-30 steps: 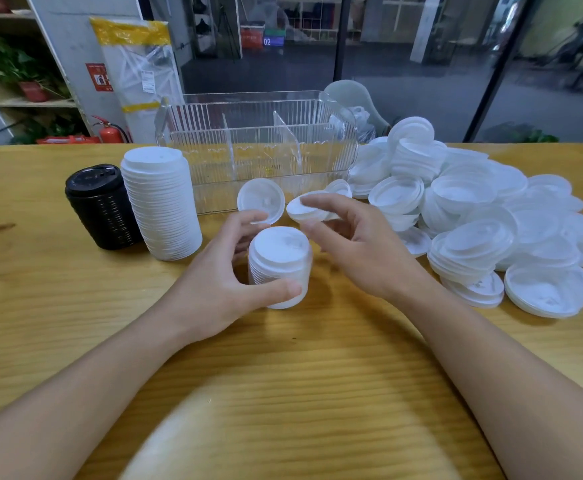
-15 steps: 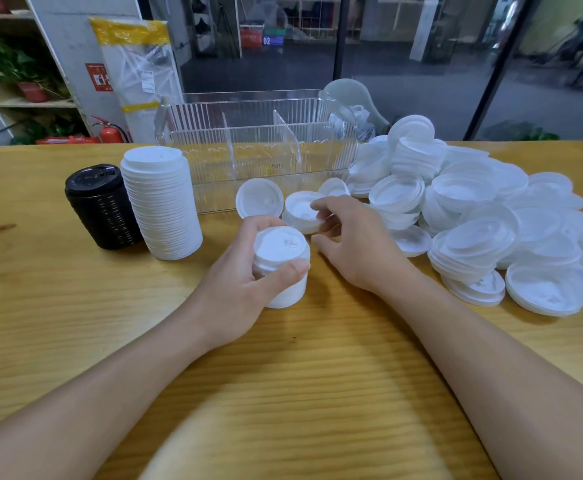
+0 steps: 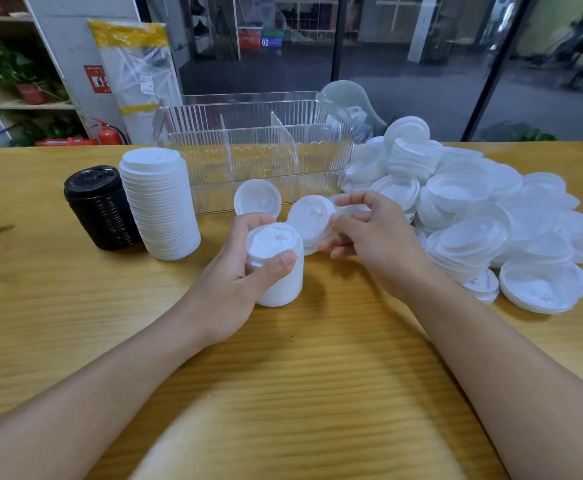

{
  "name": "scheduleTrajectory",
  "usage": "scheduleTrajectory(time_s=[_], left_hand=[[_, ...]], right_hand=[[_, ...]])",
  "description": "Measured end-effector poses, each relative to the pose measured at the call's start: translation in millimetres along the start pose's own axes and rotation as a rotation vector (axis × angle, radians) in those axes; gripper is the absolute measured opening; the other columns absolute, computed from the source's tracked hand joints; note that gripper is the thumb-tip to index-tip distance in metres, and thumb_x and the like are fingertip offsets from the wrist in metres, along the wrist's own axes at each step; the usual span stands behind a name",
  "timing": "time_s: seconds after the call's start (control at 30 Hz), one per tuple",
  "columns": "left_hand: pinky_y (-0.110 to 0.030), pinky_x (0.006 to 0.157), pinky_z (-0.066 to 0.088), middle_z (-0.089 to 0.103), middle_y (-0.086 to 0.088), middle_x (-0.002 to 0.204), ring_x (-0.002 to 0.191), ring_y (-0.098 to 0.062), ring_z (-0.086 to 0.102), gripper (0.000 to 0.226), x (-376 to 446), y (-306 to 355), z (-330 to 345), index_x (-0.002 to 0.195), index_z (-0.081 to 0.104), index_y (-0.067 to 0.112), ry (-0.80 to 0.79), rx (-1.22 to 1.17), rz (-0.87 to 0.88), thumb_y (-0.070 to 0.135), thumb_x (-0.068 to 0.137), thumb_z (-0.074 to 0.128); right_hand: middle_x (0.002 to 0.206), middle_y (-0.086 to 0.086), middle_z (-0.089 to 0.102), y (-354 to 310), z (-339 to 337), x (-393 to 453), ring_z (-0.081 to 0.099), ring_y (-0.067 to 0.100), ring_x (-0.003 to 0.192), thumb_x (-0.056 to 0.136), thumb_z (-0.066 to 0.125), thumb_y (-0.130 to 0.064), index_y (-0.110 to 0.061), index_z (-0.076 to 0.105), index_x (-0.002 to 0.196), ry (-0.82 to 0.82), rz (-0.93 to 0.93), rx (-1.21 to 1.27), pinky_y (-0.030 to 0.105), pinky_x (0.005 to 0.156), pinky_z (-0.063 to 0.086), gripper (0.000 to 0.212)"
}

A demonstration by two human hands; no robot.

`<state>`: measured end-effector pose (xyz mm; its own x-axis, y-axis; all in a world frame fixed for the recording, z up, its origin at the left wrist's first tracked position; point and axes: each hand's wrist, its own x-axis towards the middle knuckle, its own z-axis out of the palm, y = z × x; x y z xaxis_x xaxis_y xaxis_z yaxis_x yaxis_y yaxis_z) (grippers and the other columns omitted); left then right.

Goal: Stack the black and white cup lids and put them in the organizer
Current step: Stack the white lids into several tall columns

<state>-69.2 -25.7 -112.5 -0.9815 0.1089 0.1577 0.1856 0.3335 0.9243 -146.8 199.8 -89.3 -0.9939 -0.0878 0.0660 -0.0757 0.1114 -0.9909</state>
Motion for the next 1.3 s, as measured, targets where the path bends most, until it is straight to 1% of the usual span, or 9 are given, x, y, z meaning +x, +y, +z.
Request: scheduleTrajectory(time_s=[0.07, 0.17, 0.3, 0.37, 0.5, 0.63, 0.83, 1.03, 1.3], left_hand=[[-0.021, 0.088, 0.050, 0.069, 0.023, 0.127, 0.111, -0.006, 0.069, 0.059, -1, -1, -1, 0.142, 0.047, 0.047, 0.021, 0.014, 0.006, 0.066, 0.091, 0.070], [-0.020, 0.090, 0.051, 0.071, 0.020, 0.127, 0.114, -0.007, 0.069, 0.058, 0, -1, -2, 0.138, 0.054, 0.046, 0.049, 0.017, 0.017, 0.062, 0.088, 0.076], [-0.020, 0.091, 0.052, 0.071, 0.022, 0.128, 0.117, -0.005, 0.069, 0.060, 0, -1, -3, 0.141, 0.054, 0.046, 0.049, 0.028, 0.017, 0.063, 0.088, 0.078], [-0.021, 0.092, 0.051, 0.070, 0.023, 0.129, 0.118, -0.003, 0.069, 0.063, 0, -1, -3, 0.142, 0.053, 0.045, 0.047, 0.038, 0.009, 0.064, 0.090, 0.082], [-0.020, 0.095, 0.053, 0.067, 0.026, 0.130, 0.119, -0.002, 0.068, 0.077, -1, 0, -5, 0.145, 0.047, 0.046, 0.028, 0.056, -0.003, 0.059, 0.080, 0.086], [-0.034, 0.102, 0.056, 0.068, 0.021, 0.131, 0.122, -0.005, 0.068, 0.070, -2, -3, -9, 0.142, 0.050, 0.043, 0.011, 0.101, 0.005, 0.042, 0.086, 0.093], [-0.055, 0.108, 0.056, 0.071, 0.012, 0.136, 0.125, -0.014, 0.070, 0.070, -1, -5, -11, 0.139, 0.056, 0.039, 0.025, 0.049, 0.008, 0.047, 0.078, 0.090], [-0.053, 0.109, 0.056, 0.074, 0.012, 0.135, 0.127, -0.012, 0.071, 0.078, 1, -5, -8, 0.138, 0.058, 0.037, 0.050, 0.017, -0.017, 0.044, 0.073, 0.100], [-0.046, 0.102, 0.061, 0.077, 0.013, 0.125, 0.116, -0.008, 0.074, 0.073, 0, 1, -5, 0.133, 0.060, 0.037, 0.077, 0.032, -0.042, 0.032, 0.074, 0.103]], right_hand=[[0.085, 0.008, 0.082, -2, -5, -1, 0.081, 0.028, 0.072, 0.103, 0.070, -0.011, -0.015, 0.060, 0.126, -0.006, 0.031, -0.144, 0.042, 0.065, 0.064, 0.025], [0.077, -0.003, 0.080, -5, -14, 0, 0.076, 0.021, 0.058, 0.099, 0.071, -0.022, -0.021, 0.070, 0.101, 0.024, -0.071, -0.503, 0.042, 0.061, 0.063, 0.003], [0.071, -0.010, 0.074, -7, -22, 3, 0.067, 0.007, 0.067, 0.093, 0.075, -0.035, -0.026, 0.075, 0.081, 0.182, -0.248, -0.686, 0.038, 0.069, 0.060, 0.015], [0.082, -0.014, 0.074, -6, -24, 4, 0.066, 0.003, 0.076, 0.090, 0.078, -0.035, -0.028, 0.077, 0.091, 0.144, -0.285, -0.686, 0.034, 0.075, 0.059, 0.006], [0.126, -0.023, 0.067, -2, -26, 2, 0.061, -0.005, 0.112, 0.089, 0.085, -0.036, -0.039, 0.069, 0.134, -0.082, -0.305, -0.733, 0.021, 0.098, 0.051, 0.048], [0.151, -0.027, 0.056, 6, -23, 5, 0.050, -0.004, 0.131, 0.093, 0.081, -0.038, -0.043, 0.054, 0.153, -0.211, -0.279, -0.817, 0.023, 0.109, 0.042, 0.066], [0.137, -0.020, 0.066, 8, -24, 9, 0.058, -0.005, 0.130, 0.092, 0.084, -0.044, -0.036, 0.061, 0.147, -0.158, -0.297, -0.718, 0.030, 0.118, 0.046, 0.061], [0.123, -0.008, 0.077, -15, -9, -10, 0.074, 0.007, 0.115, 0.093, 0.087, -0.035, -0.022, 0.071, 0.132, -0.185, -0.361, -0.325, 0.040, 0.103, 0.060, 0.044], [0.129, -0.021, 0.072, -13, 18, -29, 0.065, -0.001, 0.123, 0.091, 0.087, -0.043, -0.028, 0.072, 0.135, -0.236, -0.499, -0.489, 0.025, 0.107, 0.050, 0.049]])
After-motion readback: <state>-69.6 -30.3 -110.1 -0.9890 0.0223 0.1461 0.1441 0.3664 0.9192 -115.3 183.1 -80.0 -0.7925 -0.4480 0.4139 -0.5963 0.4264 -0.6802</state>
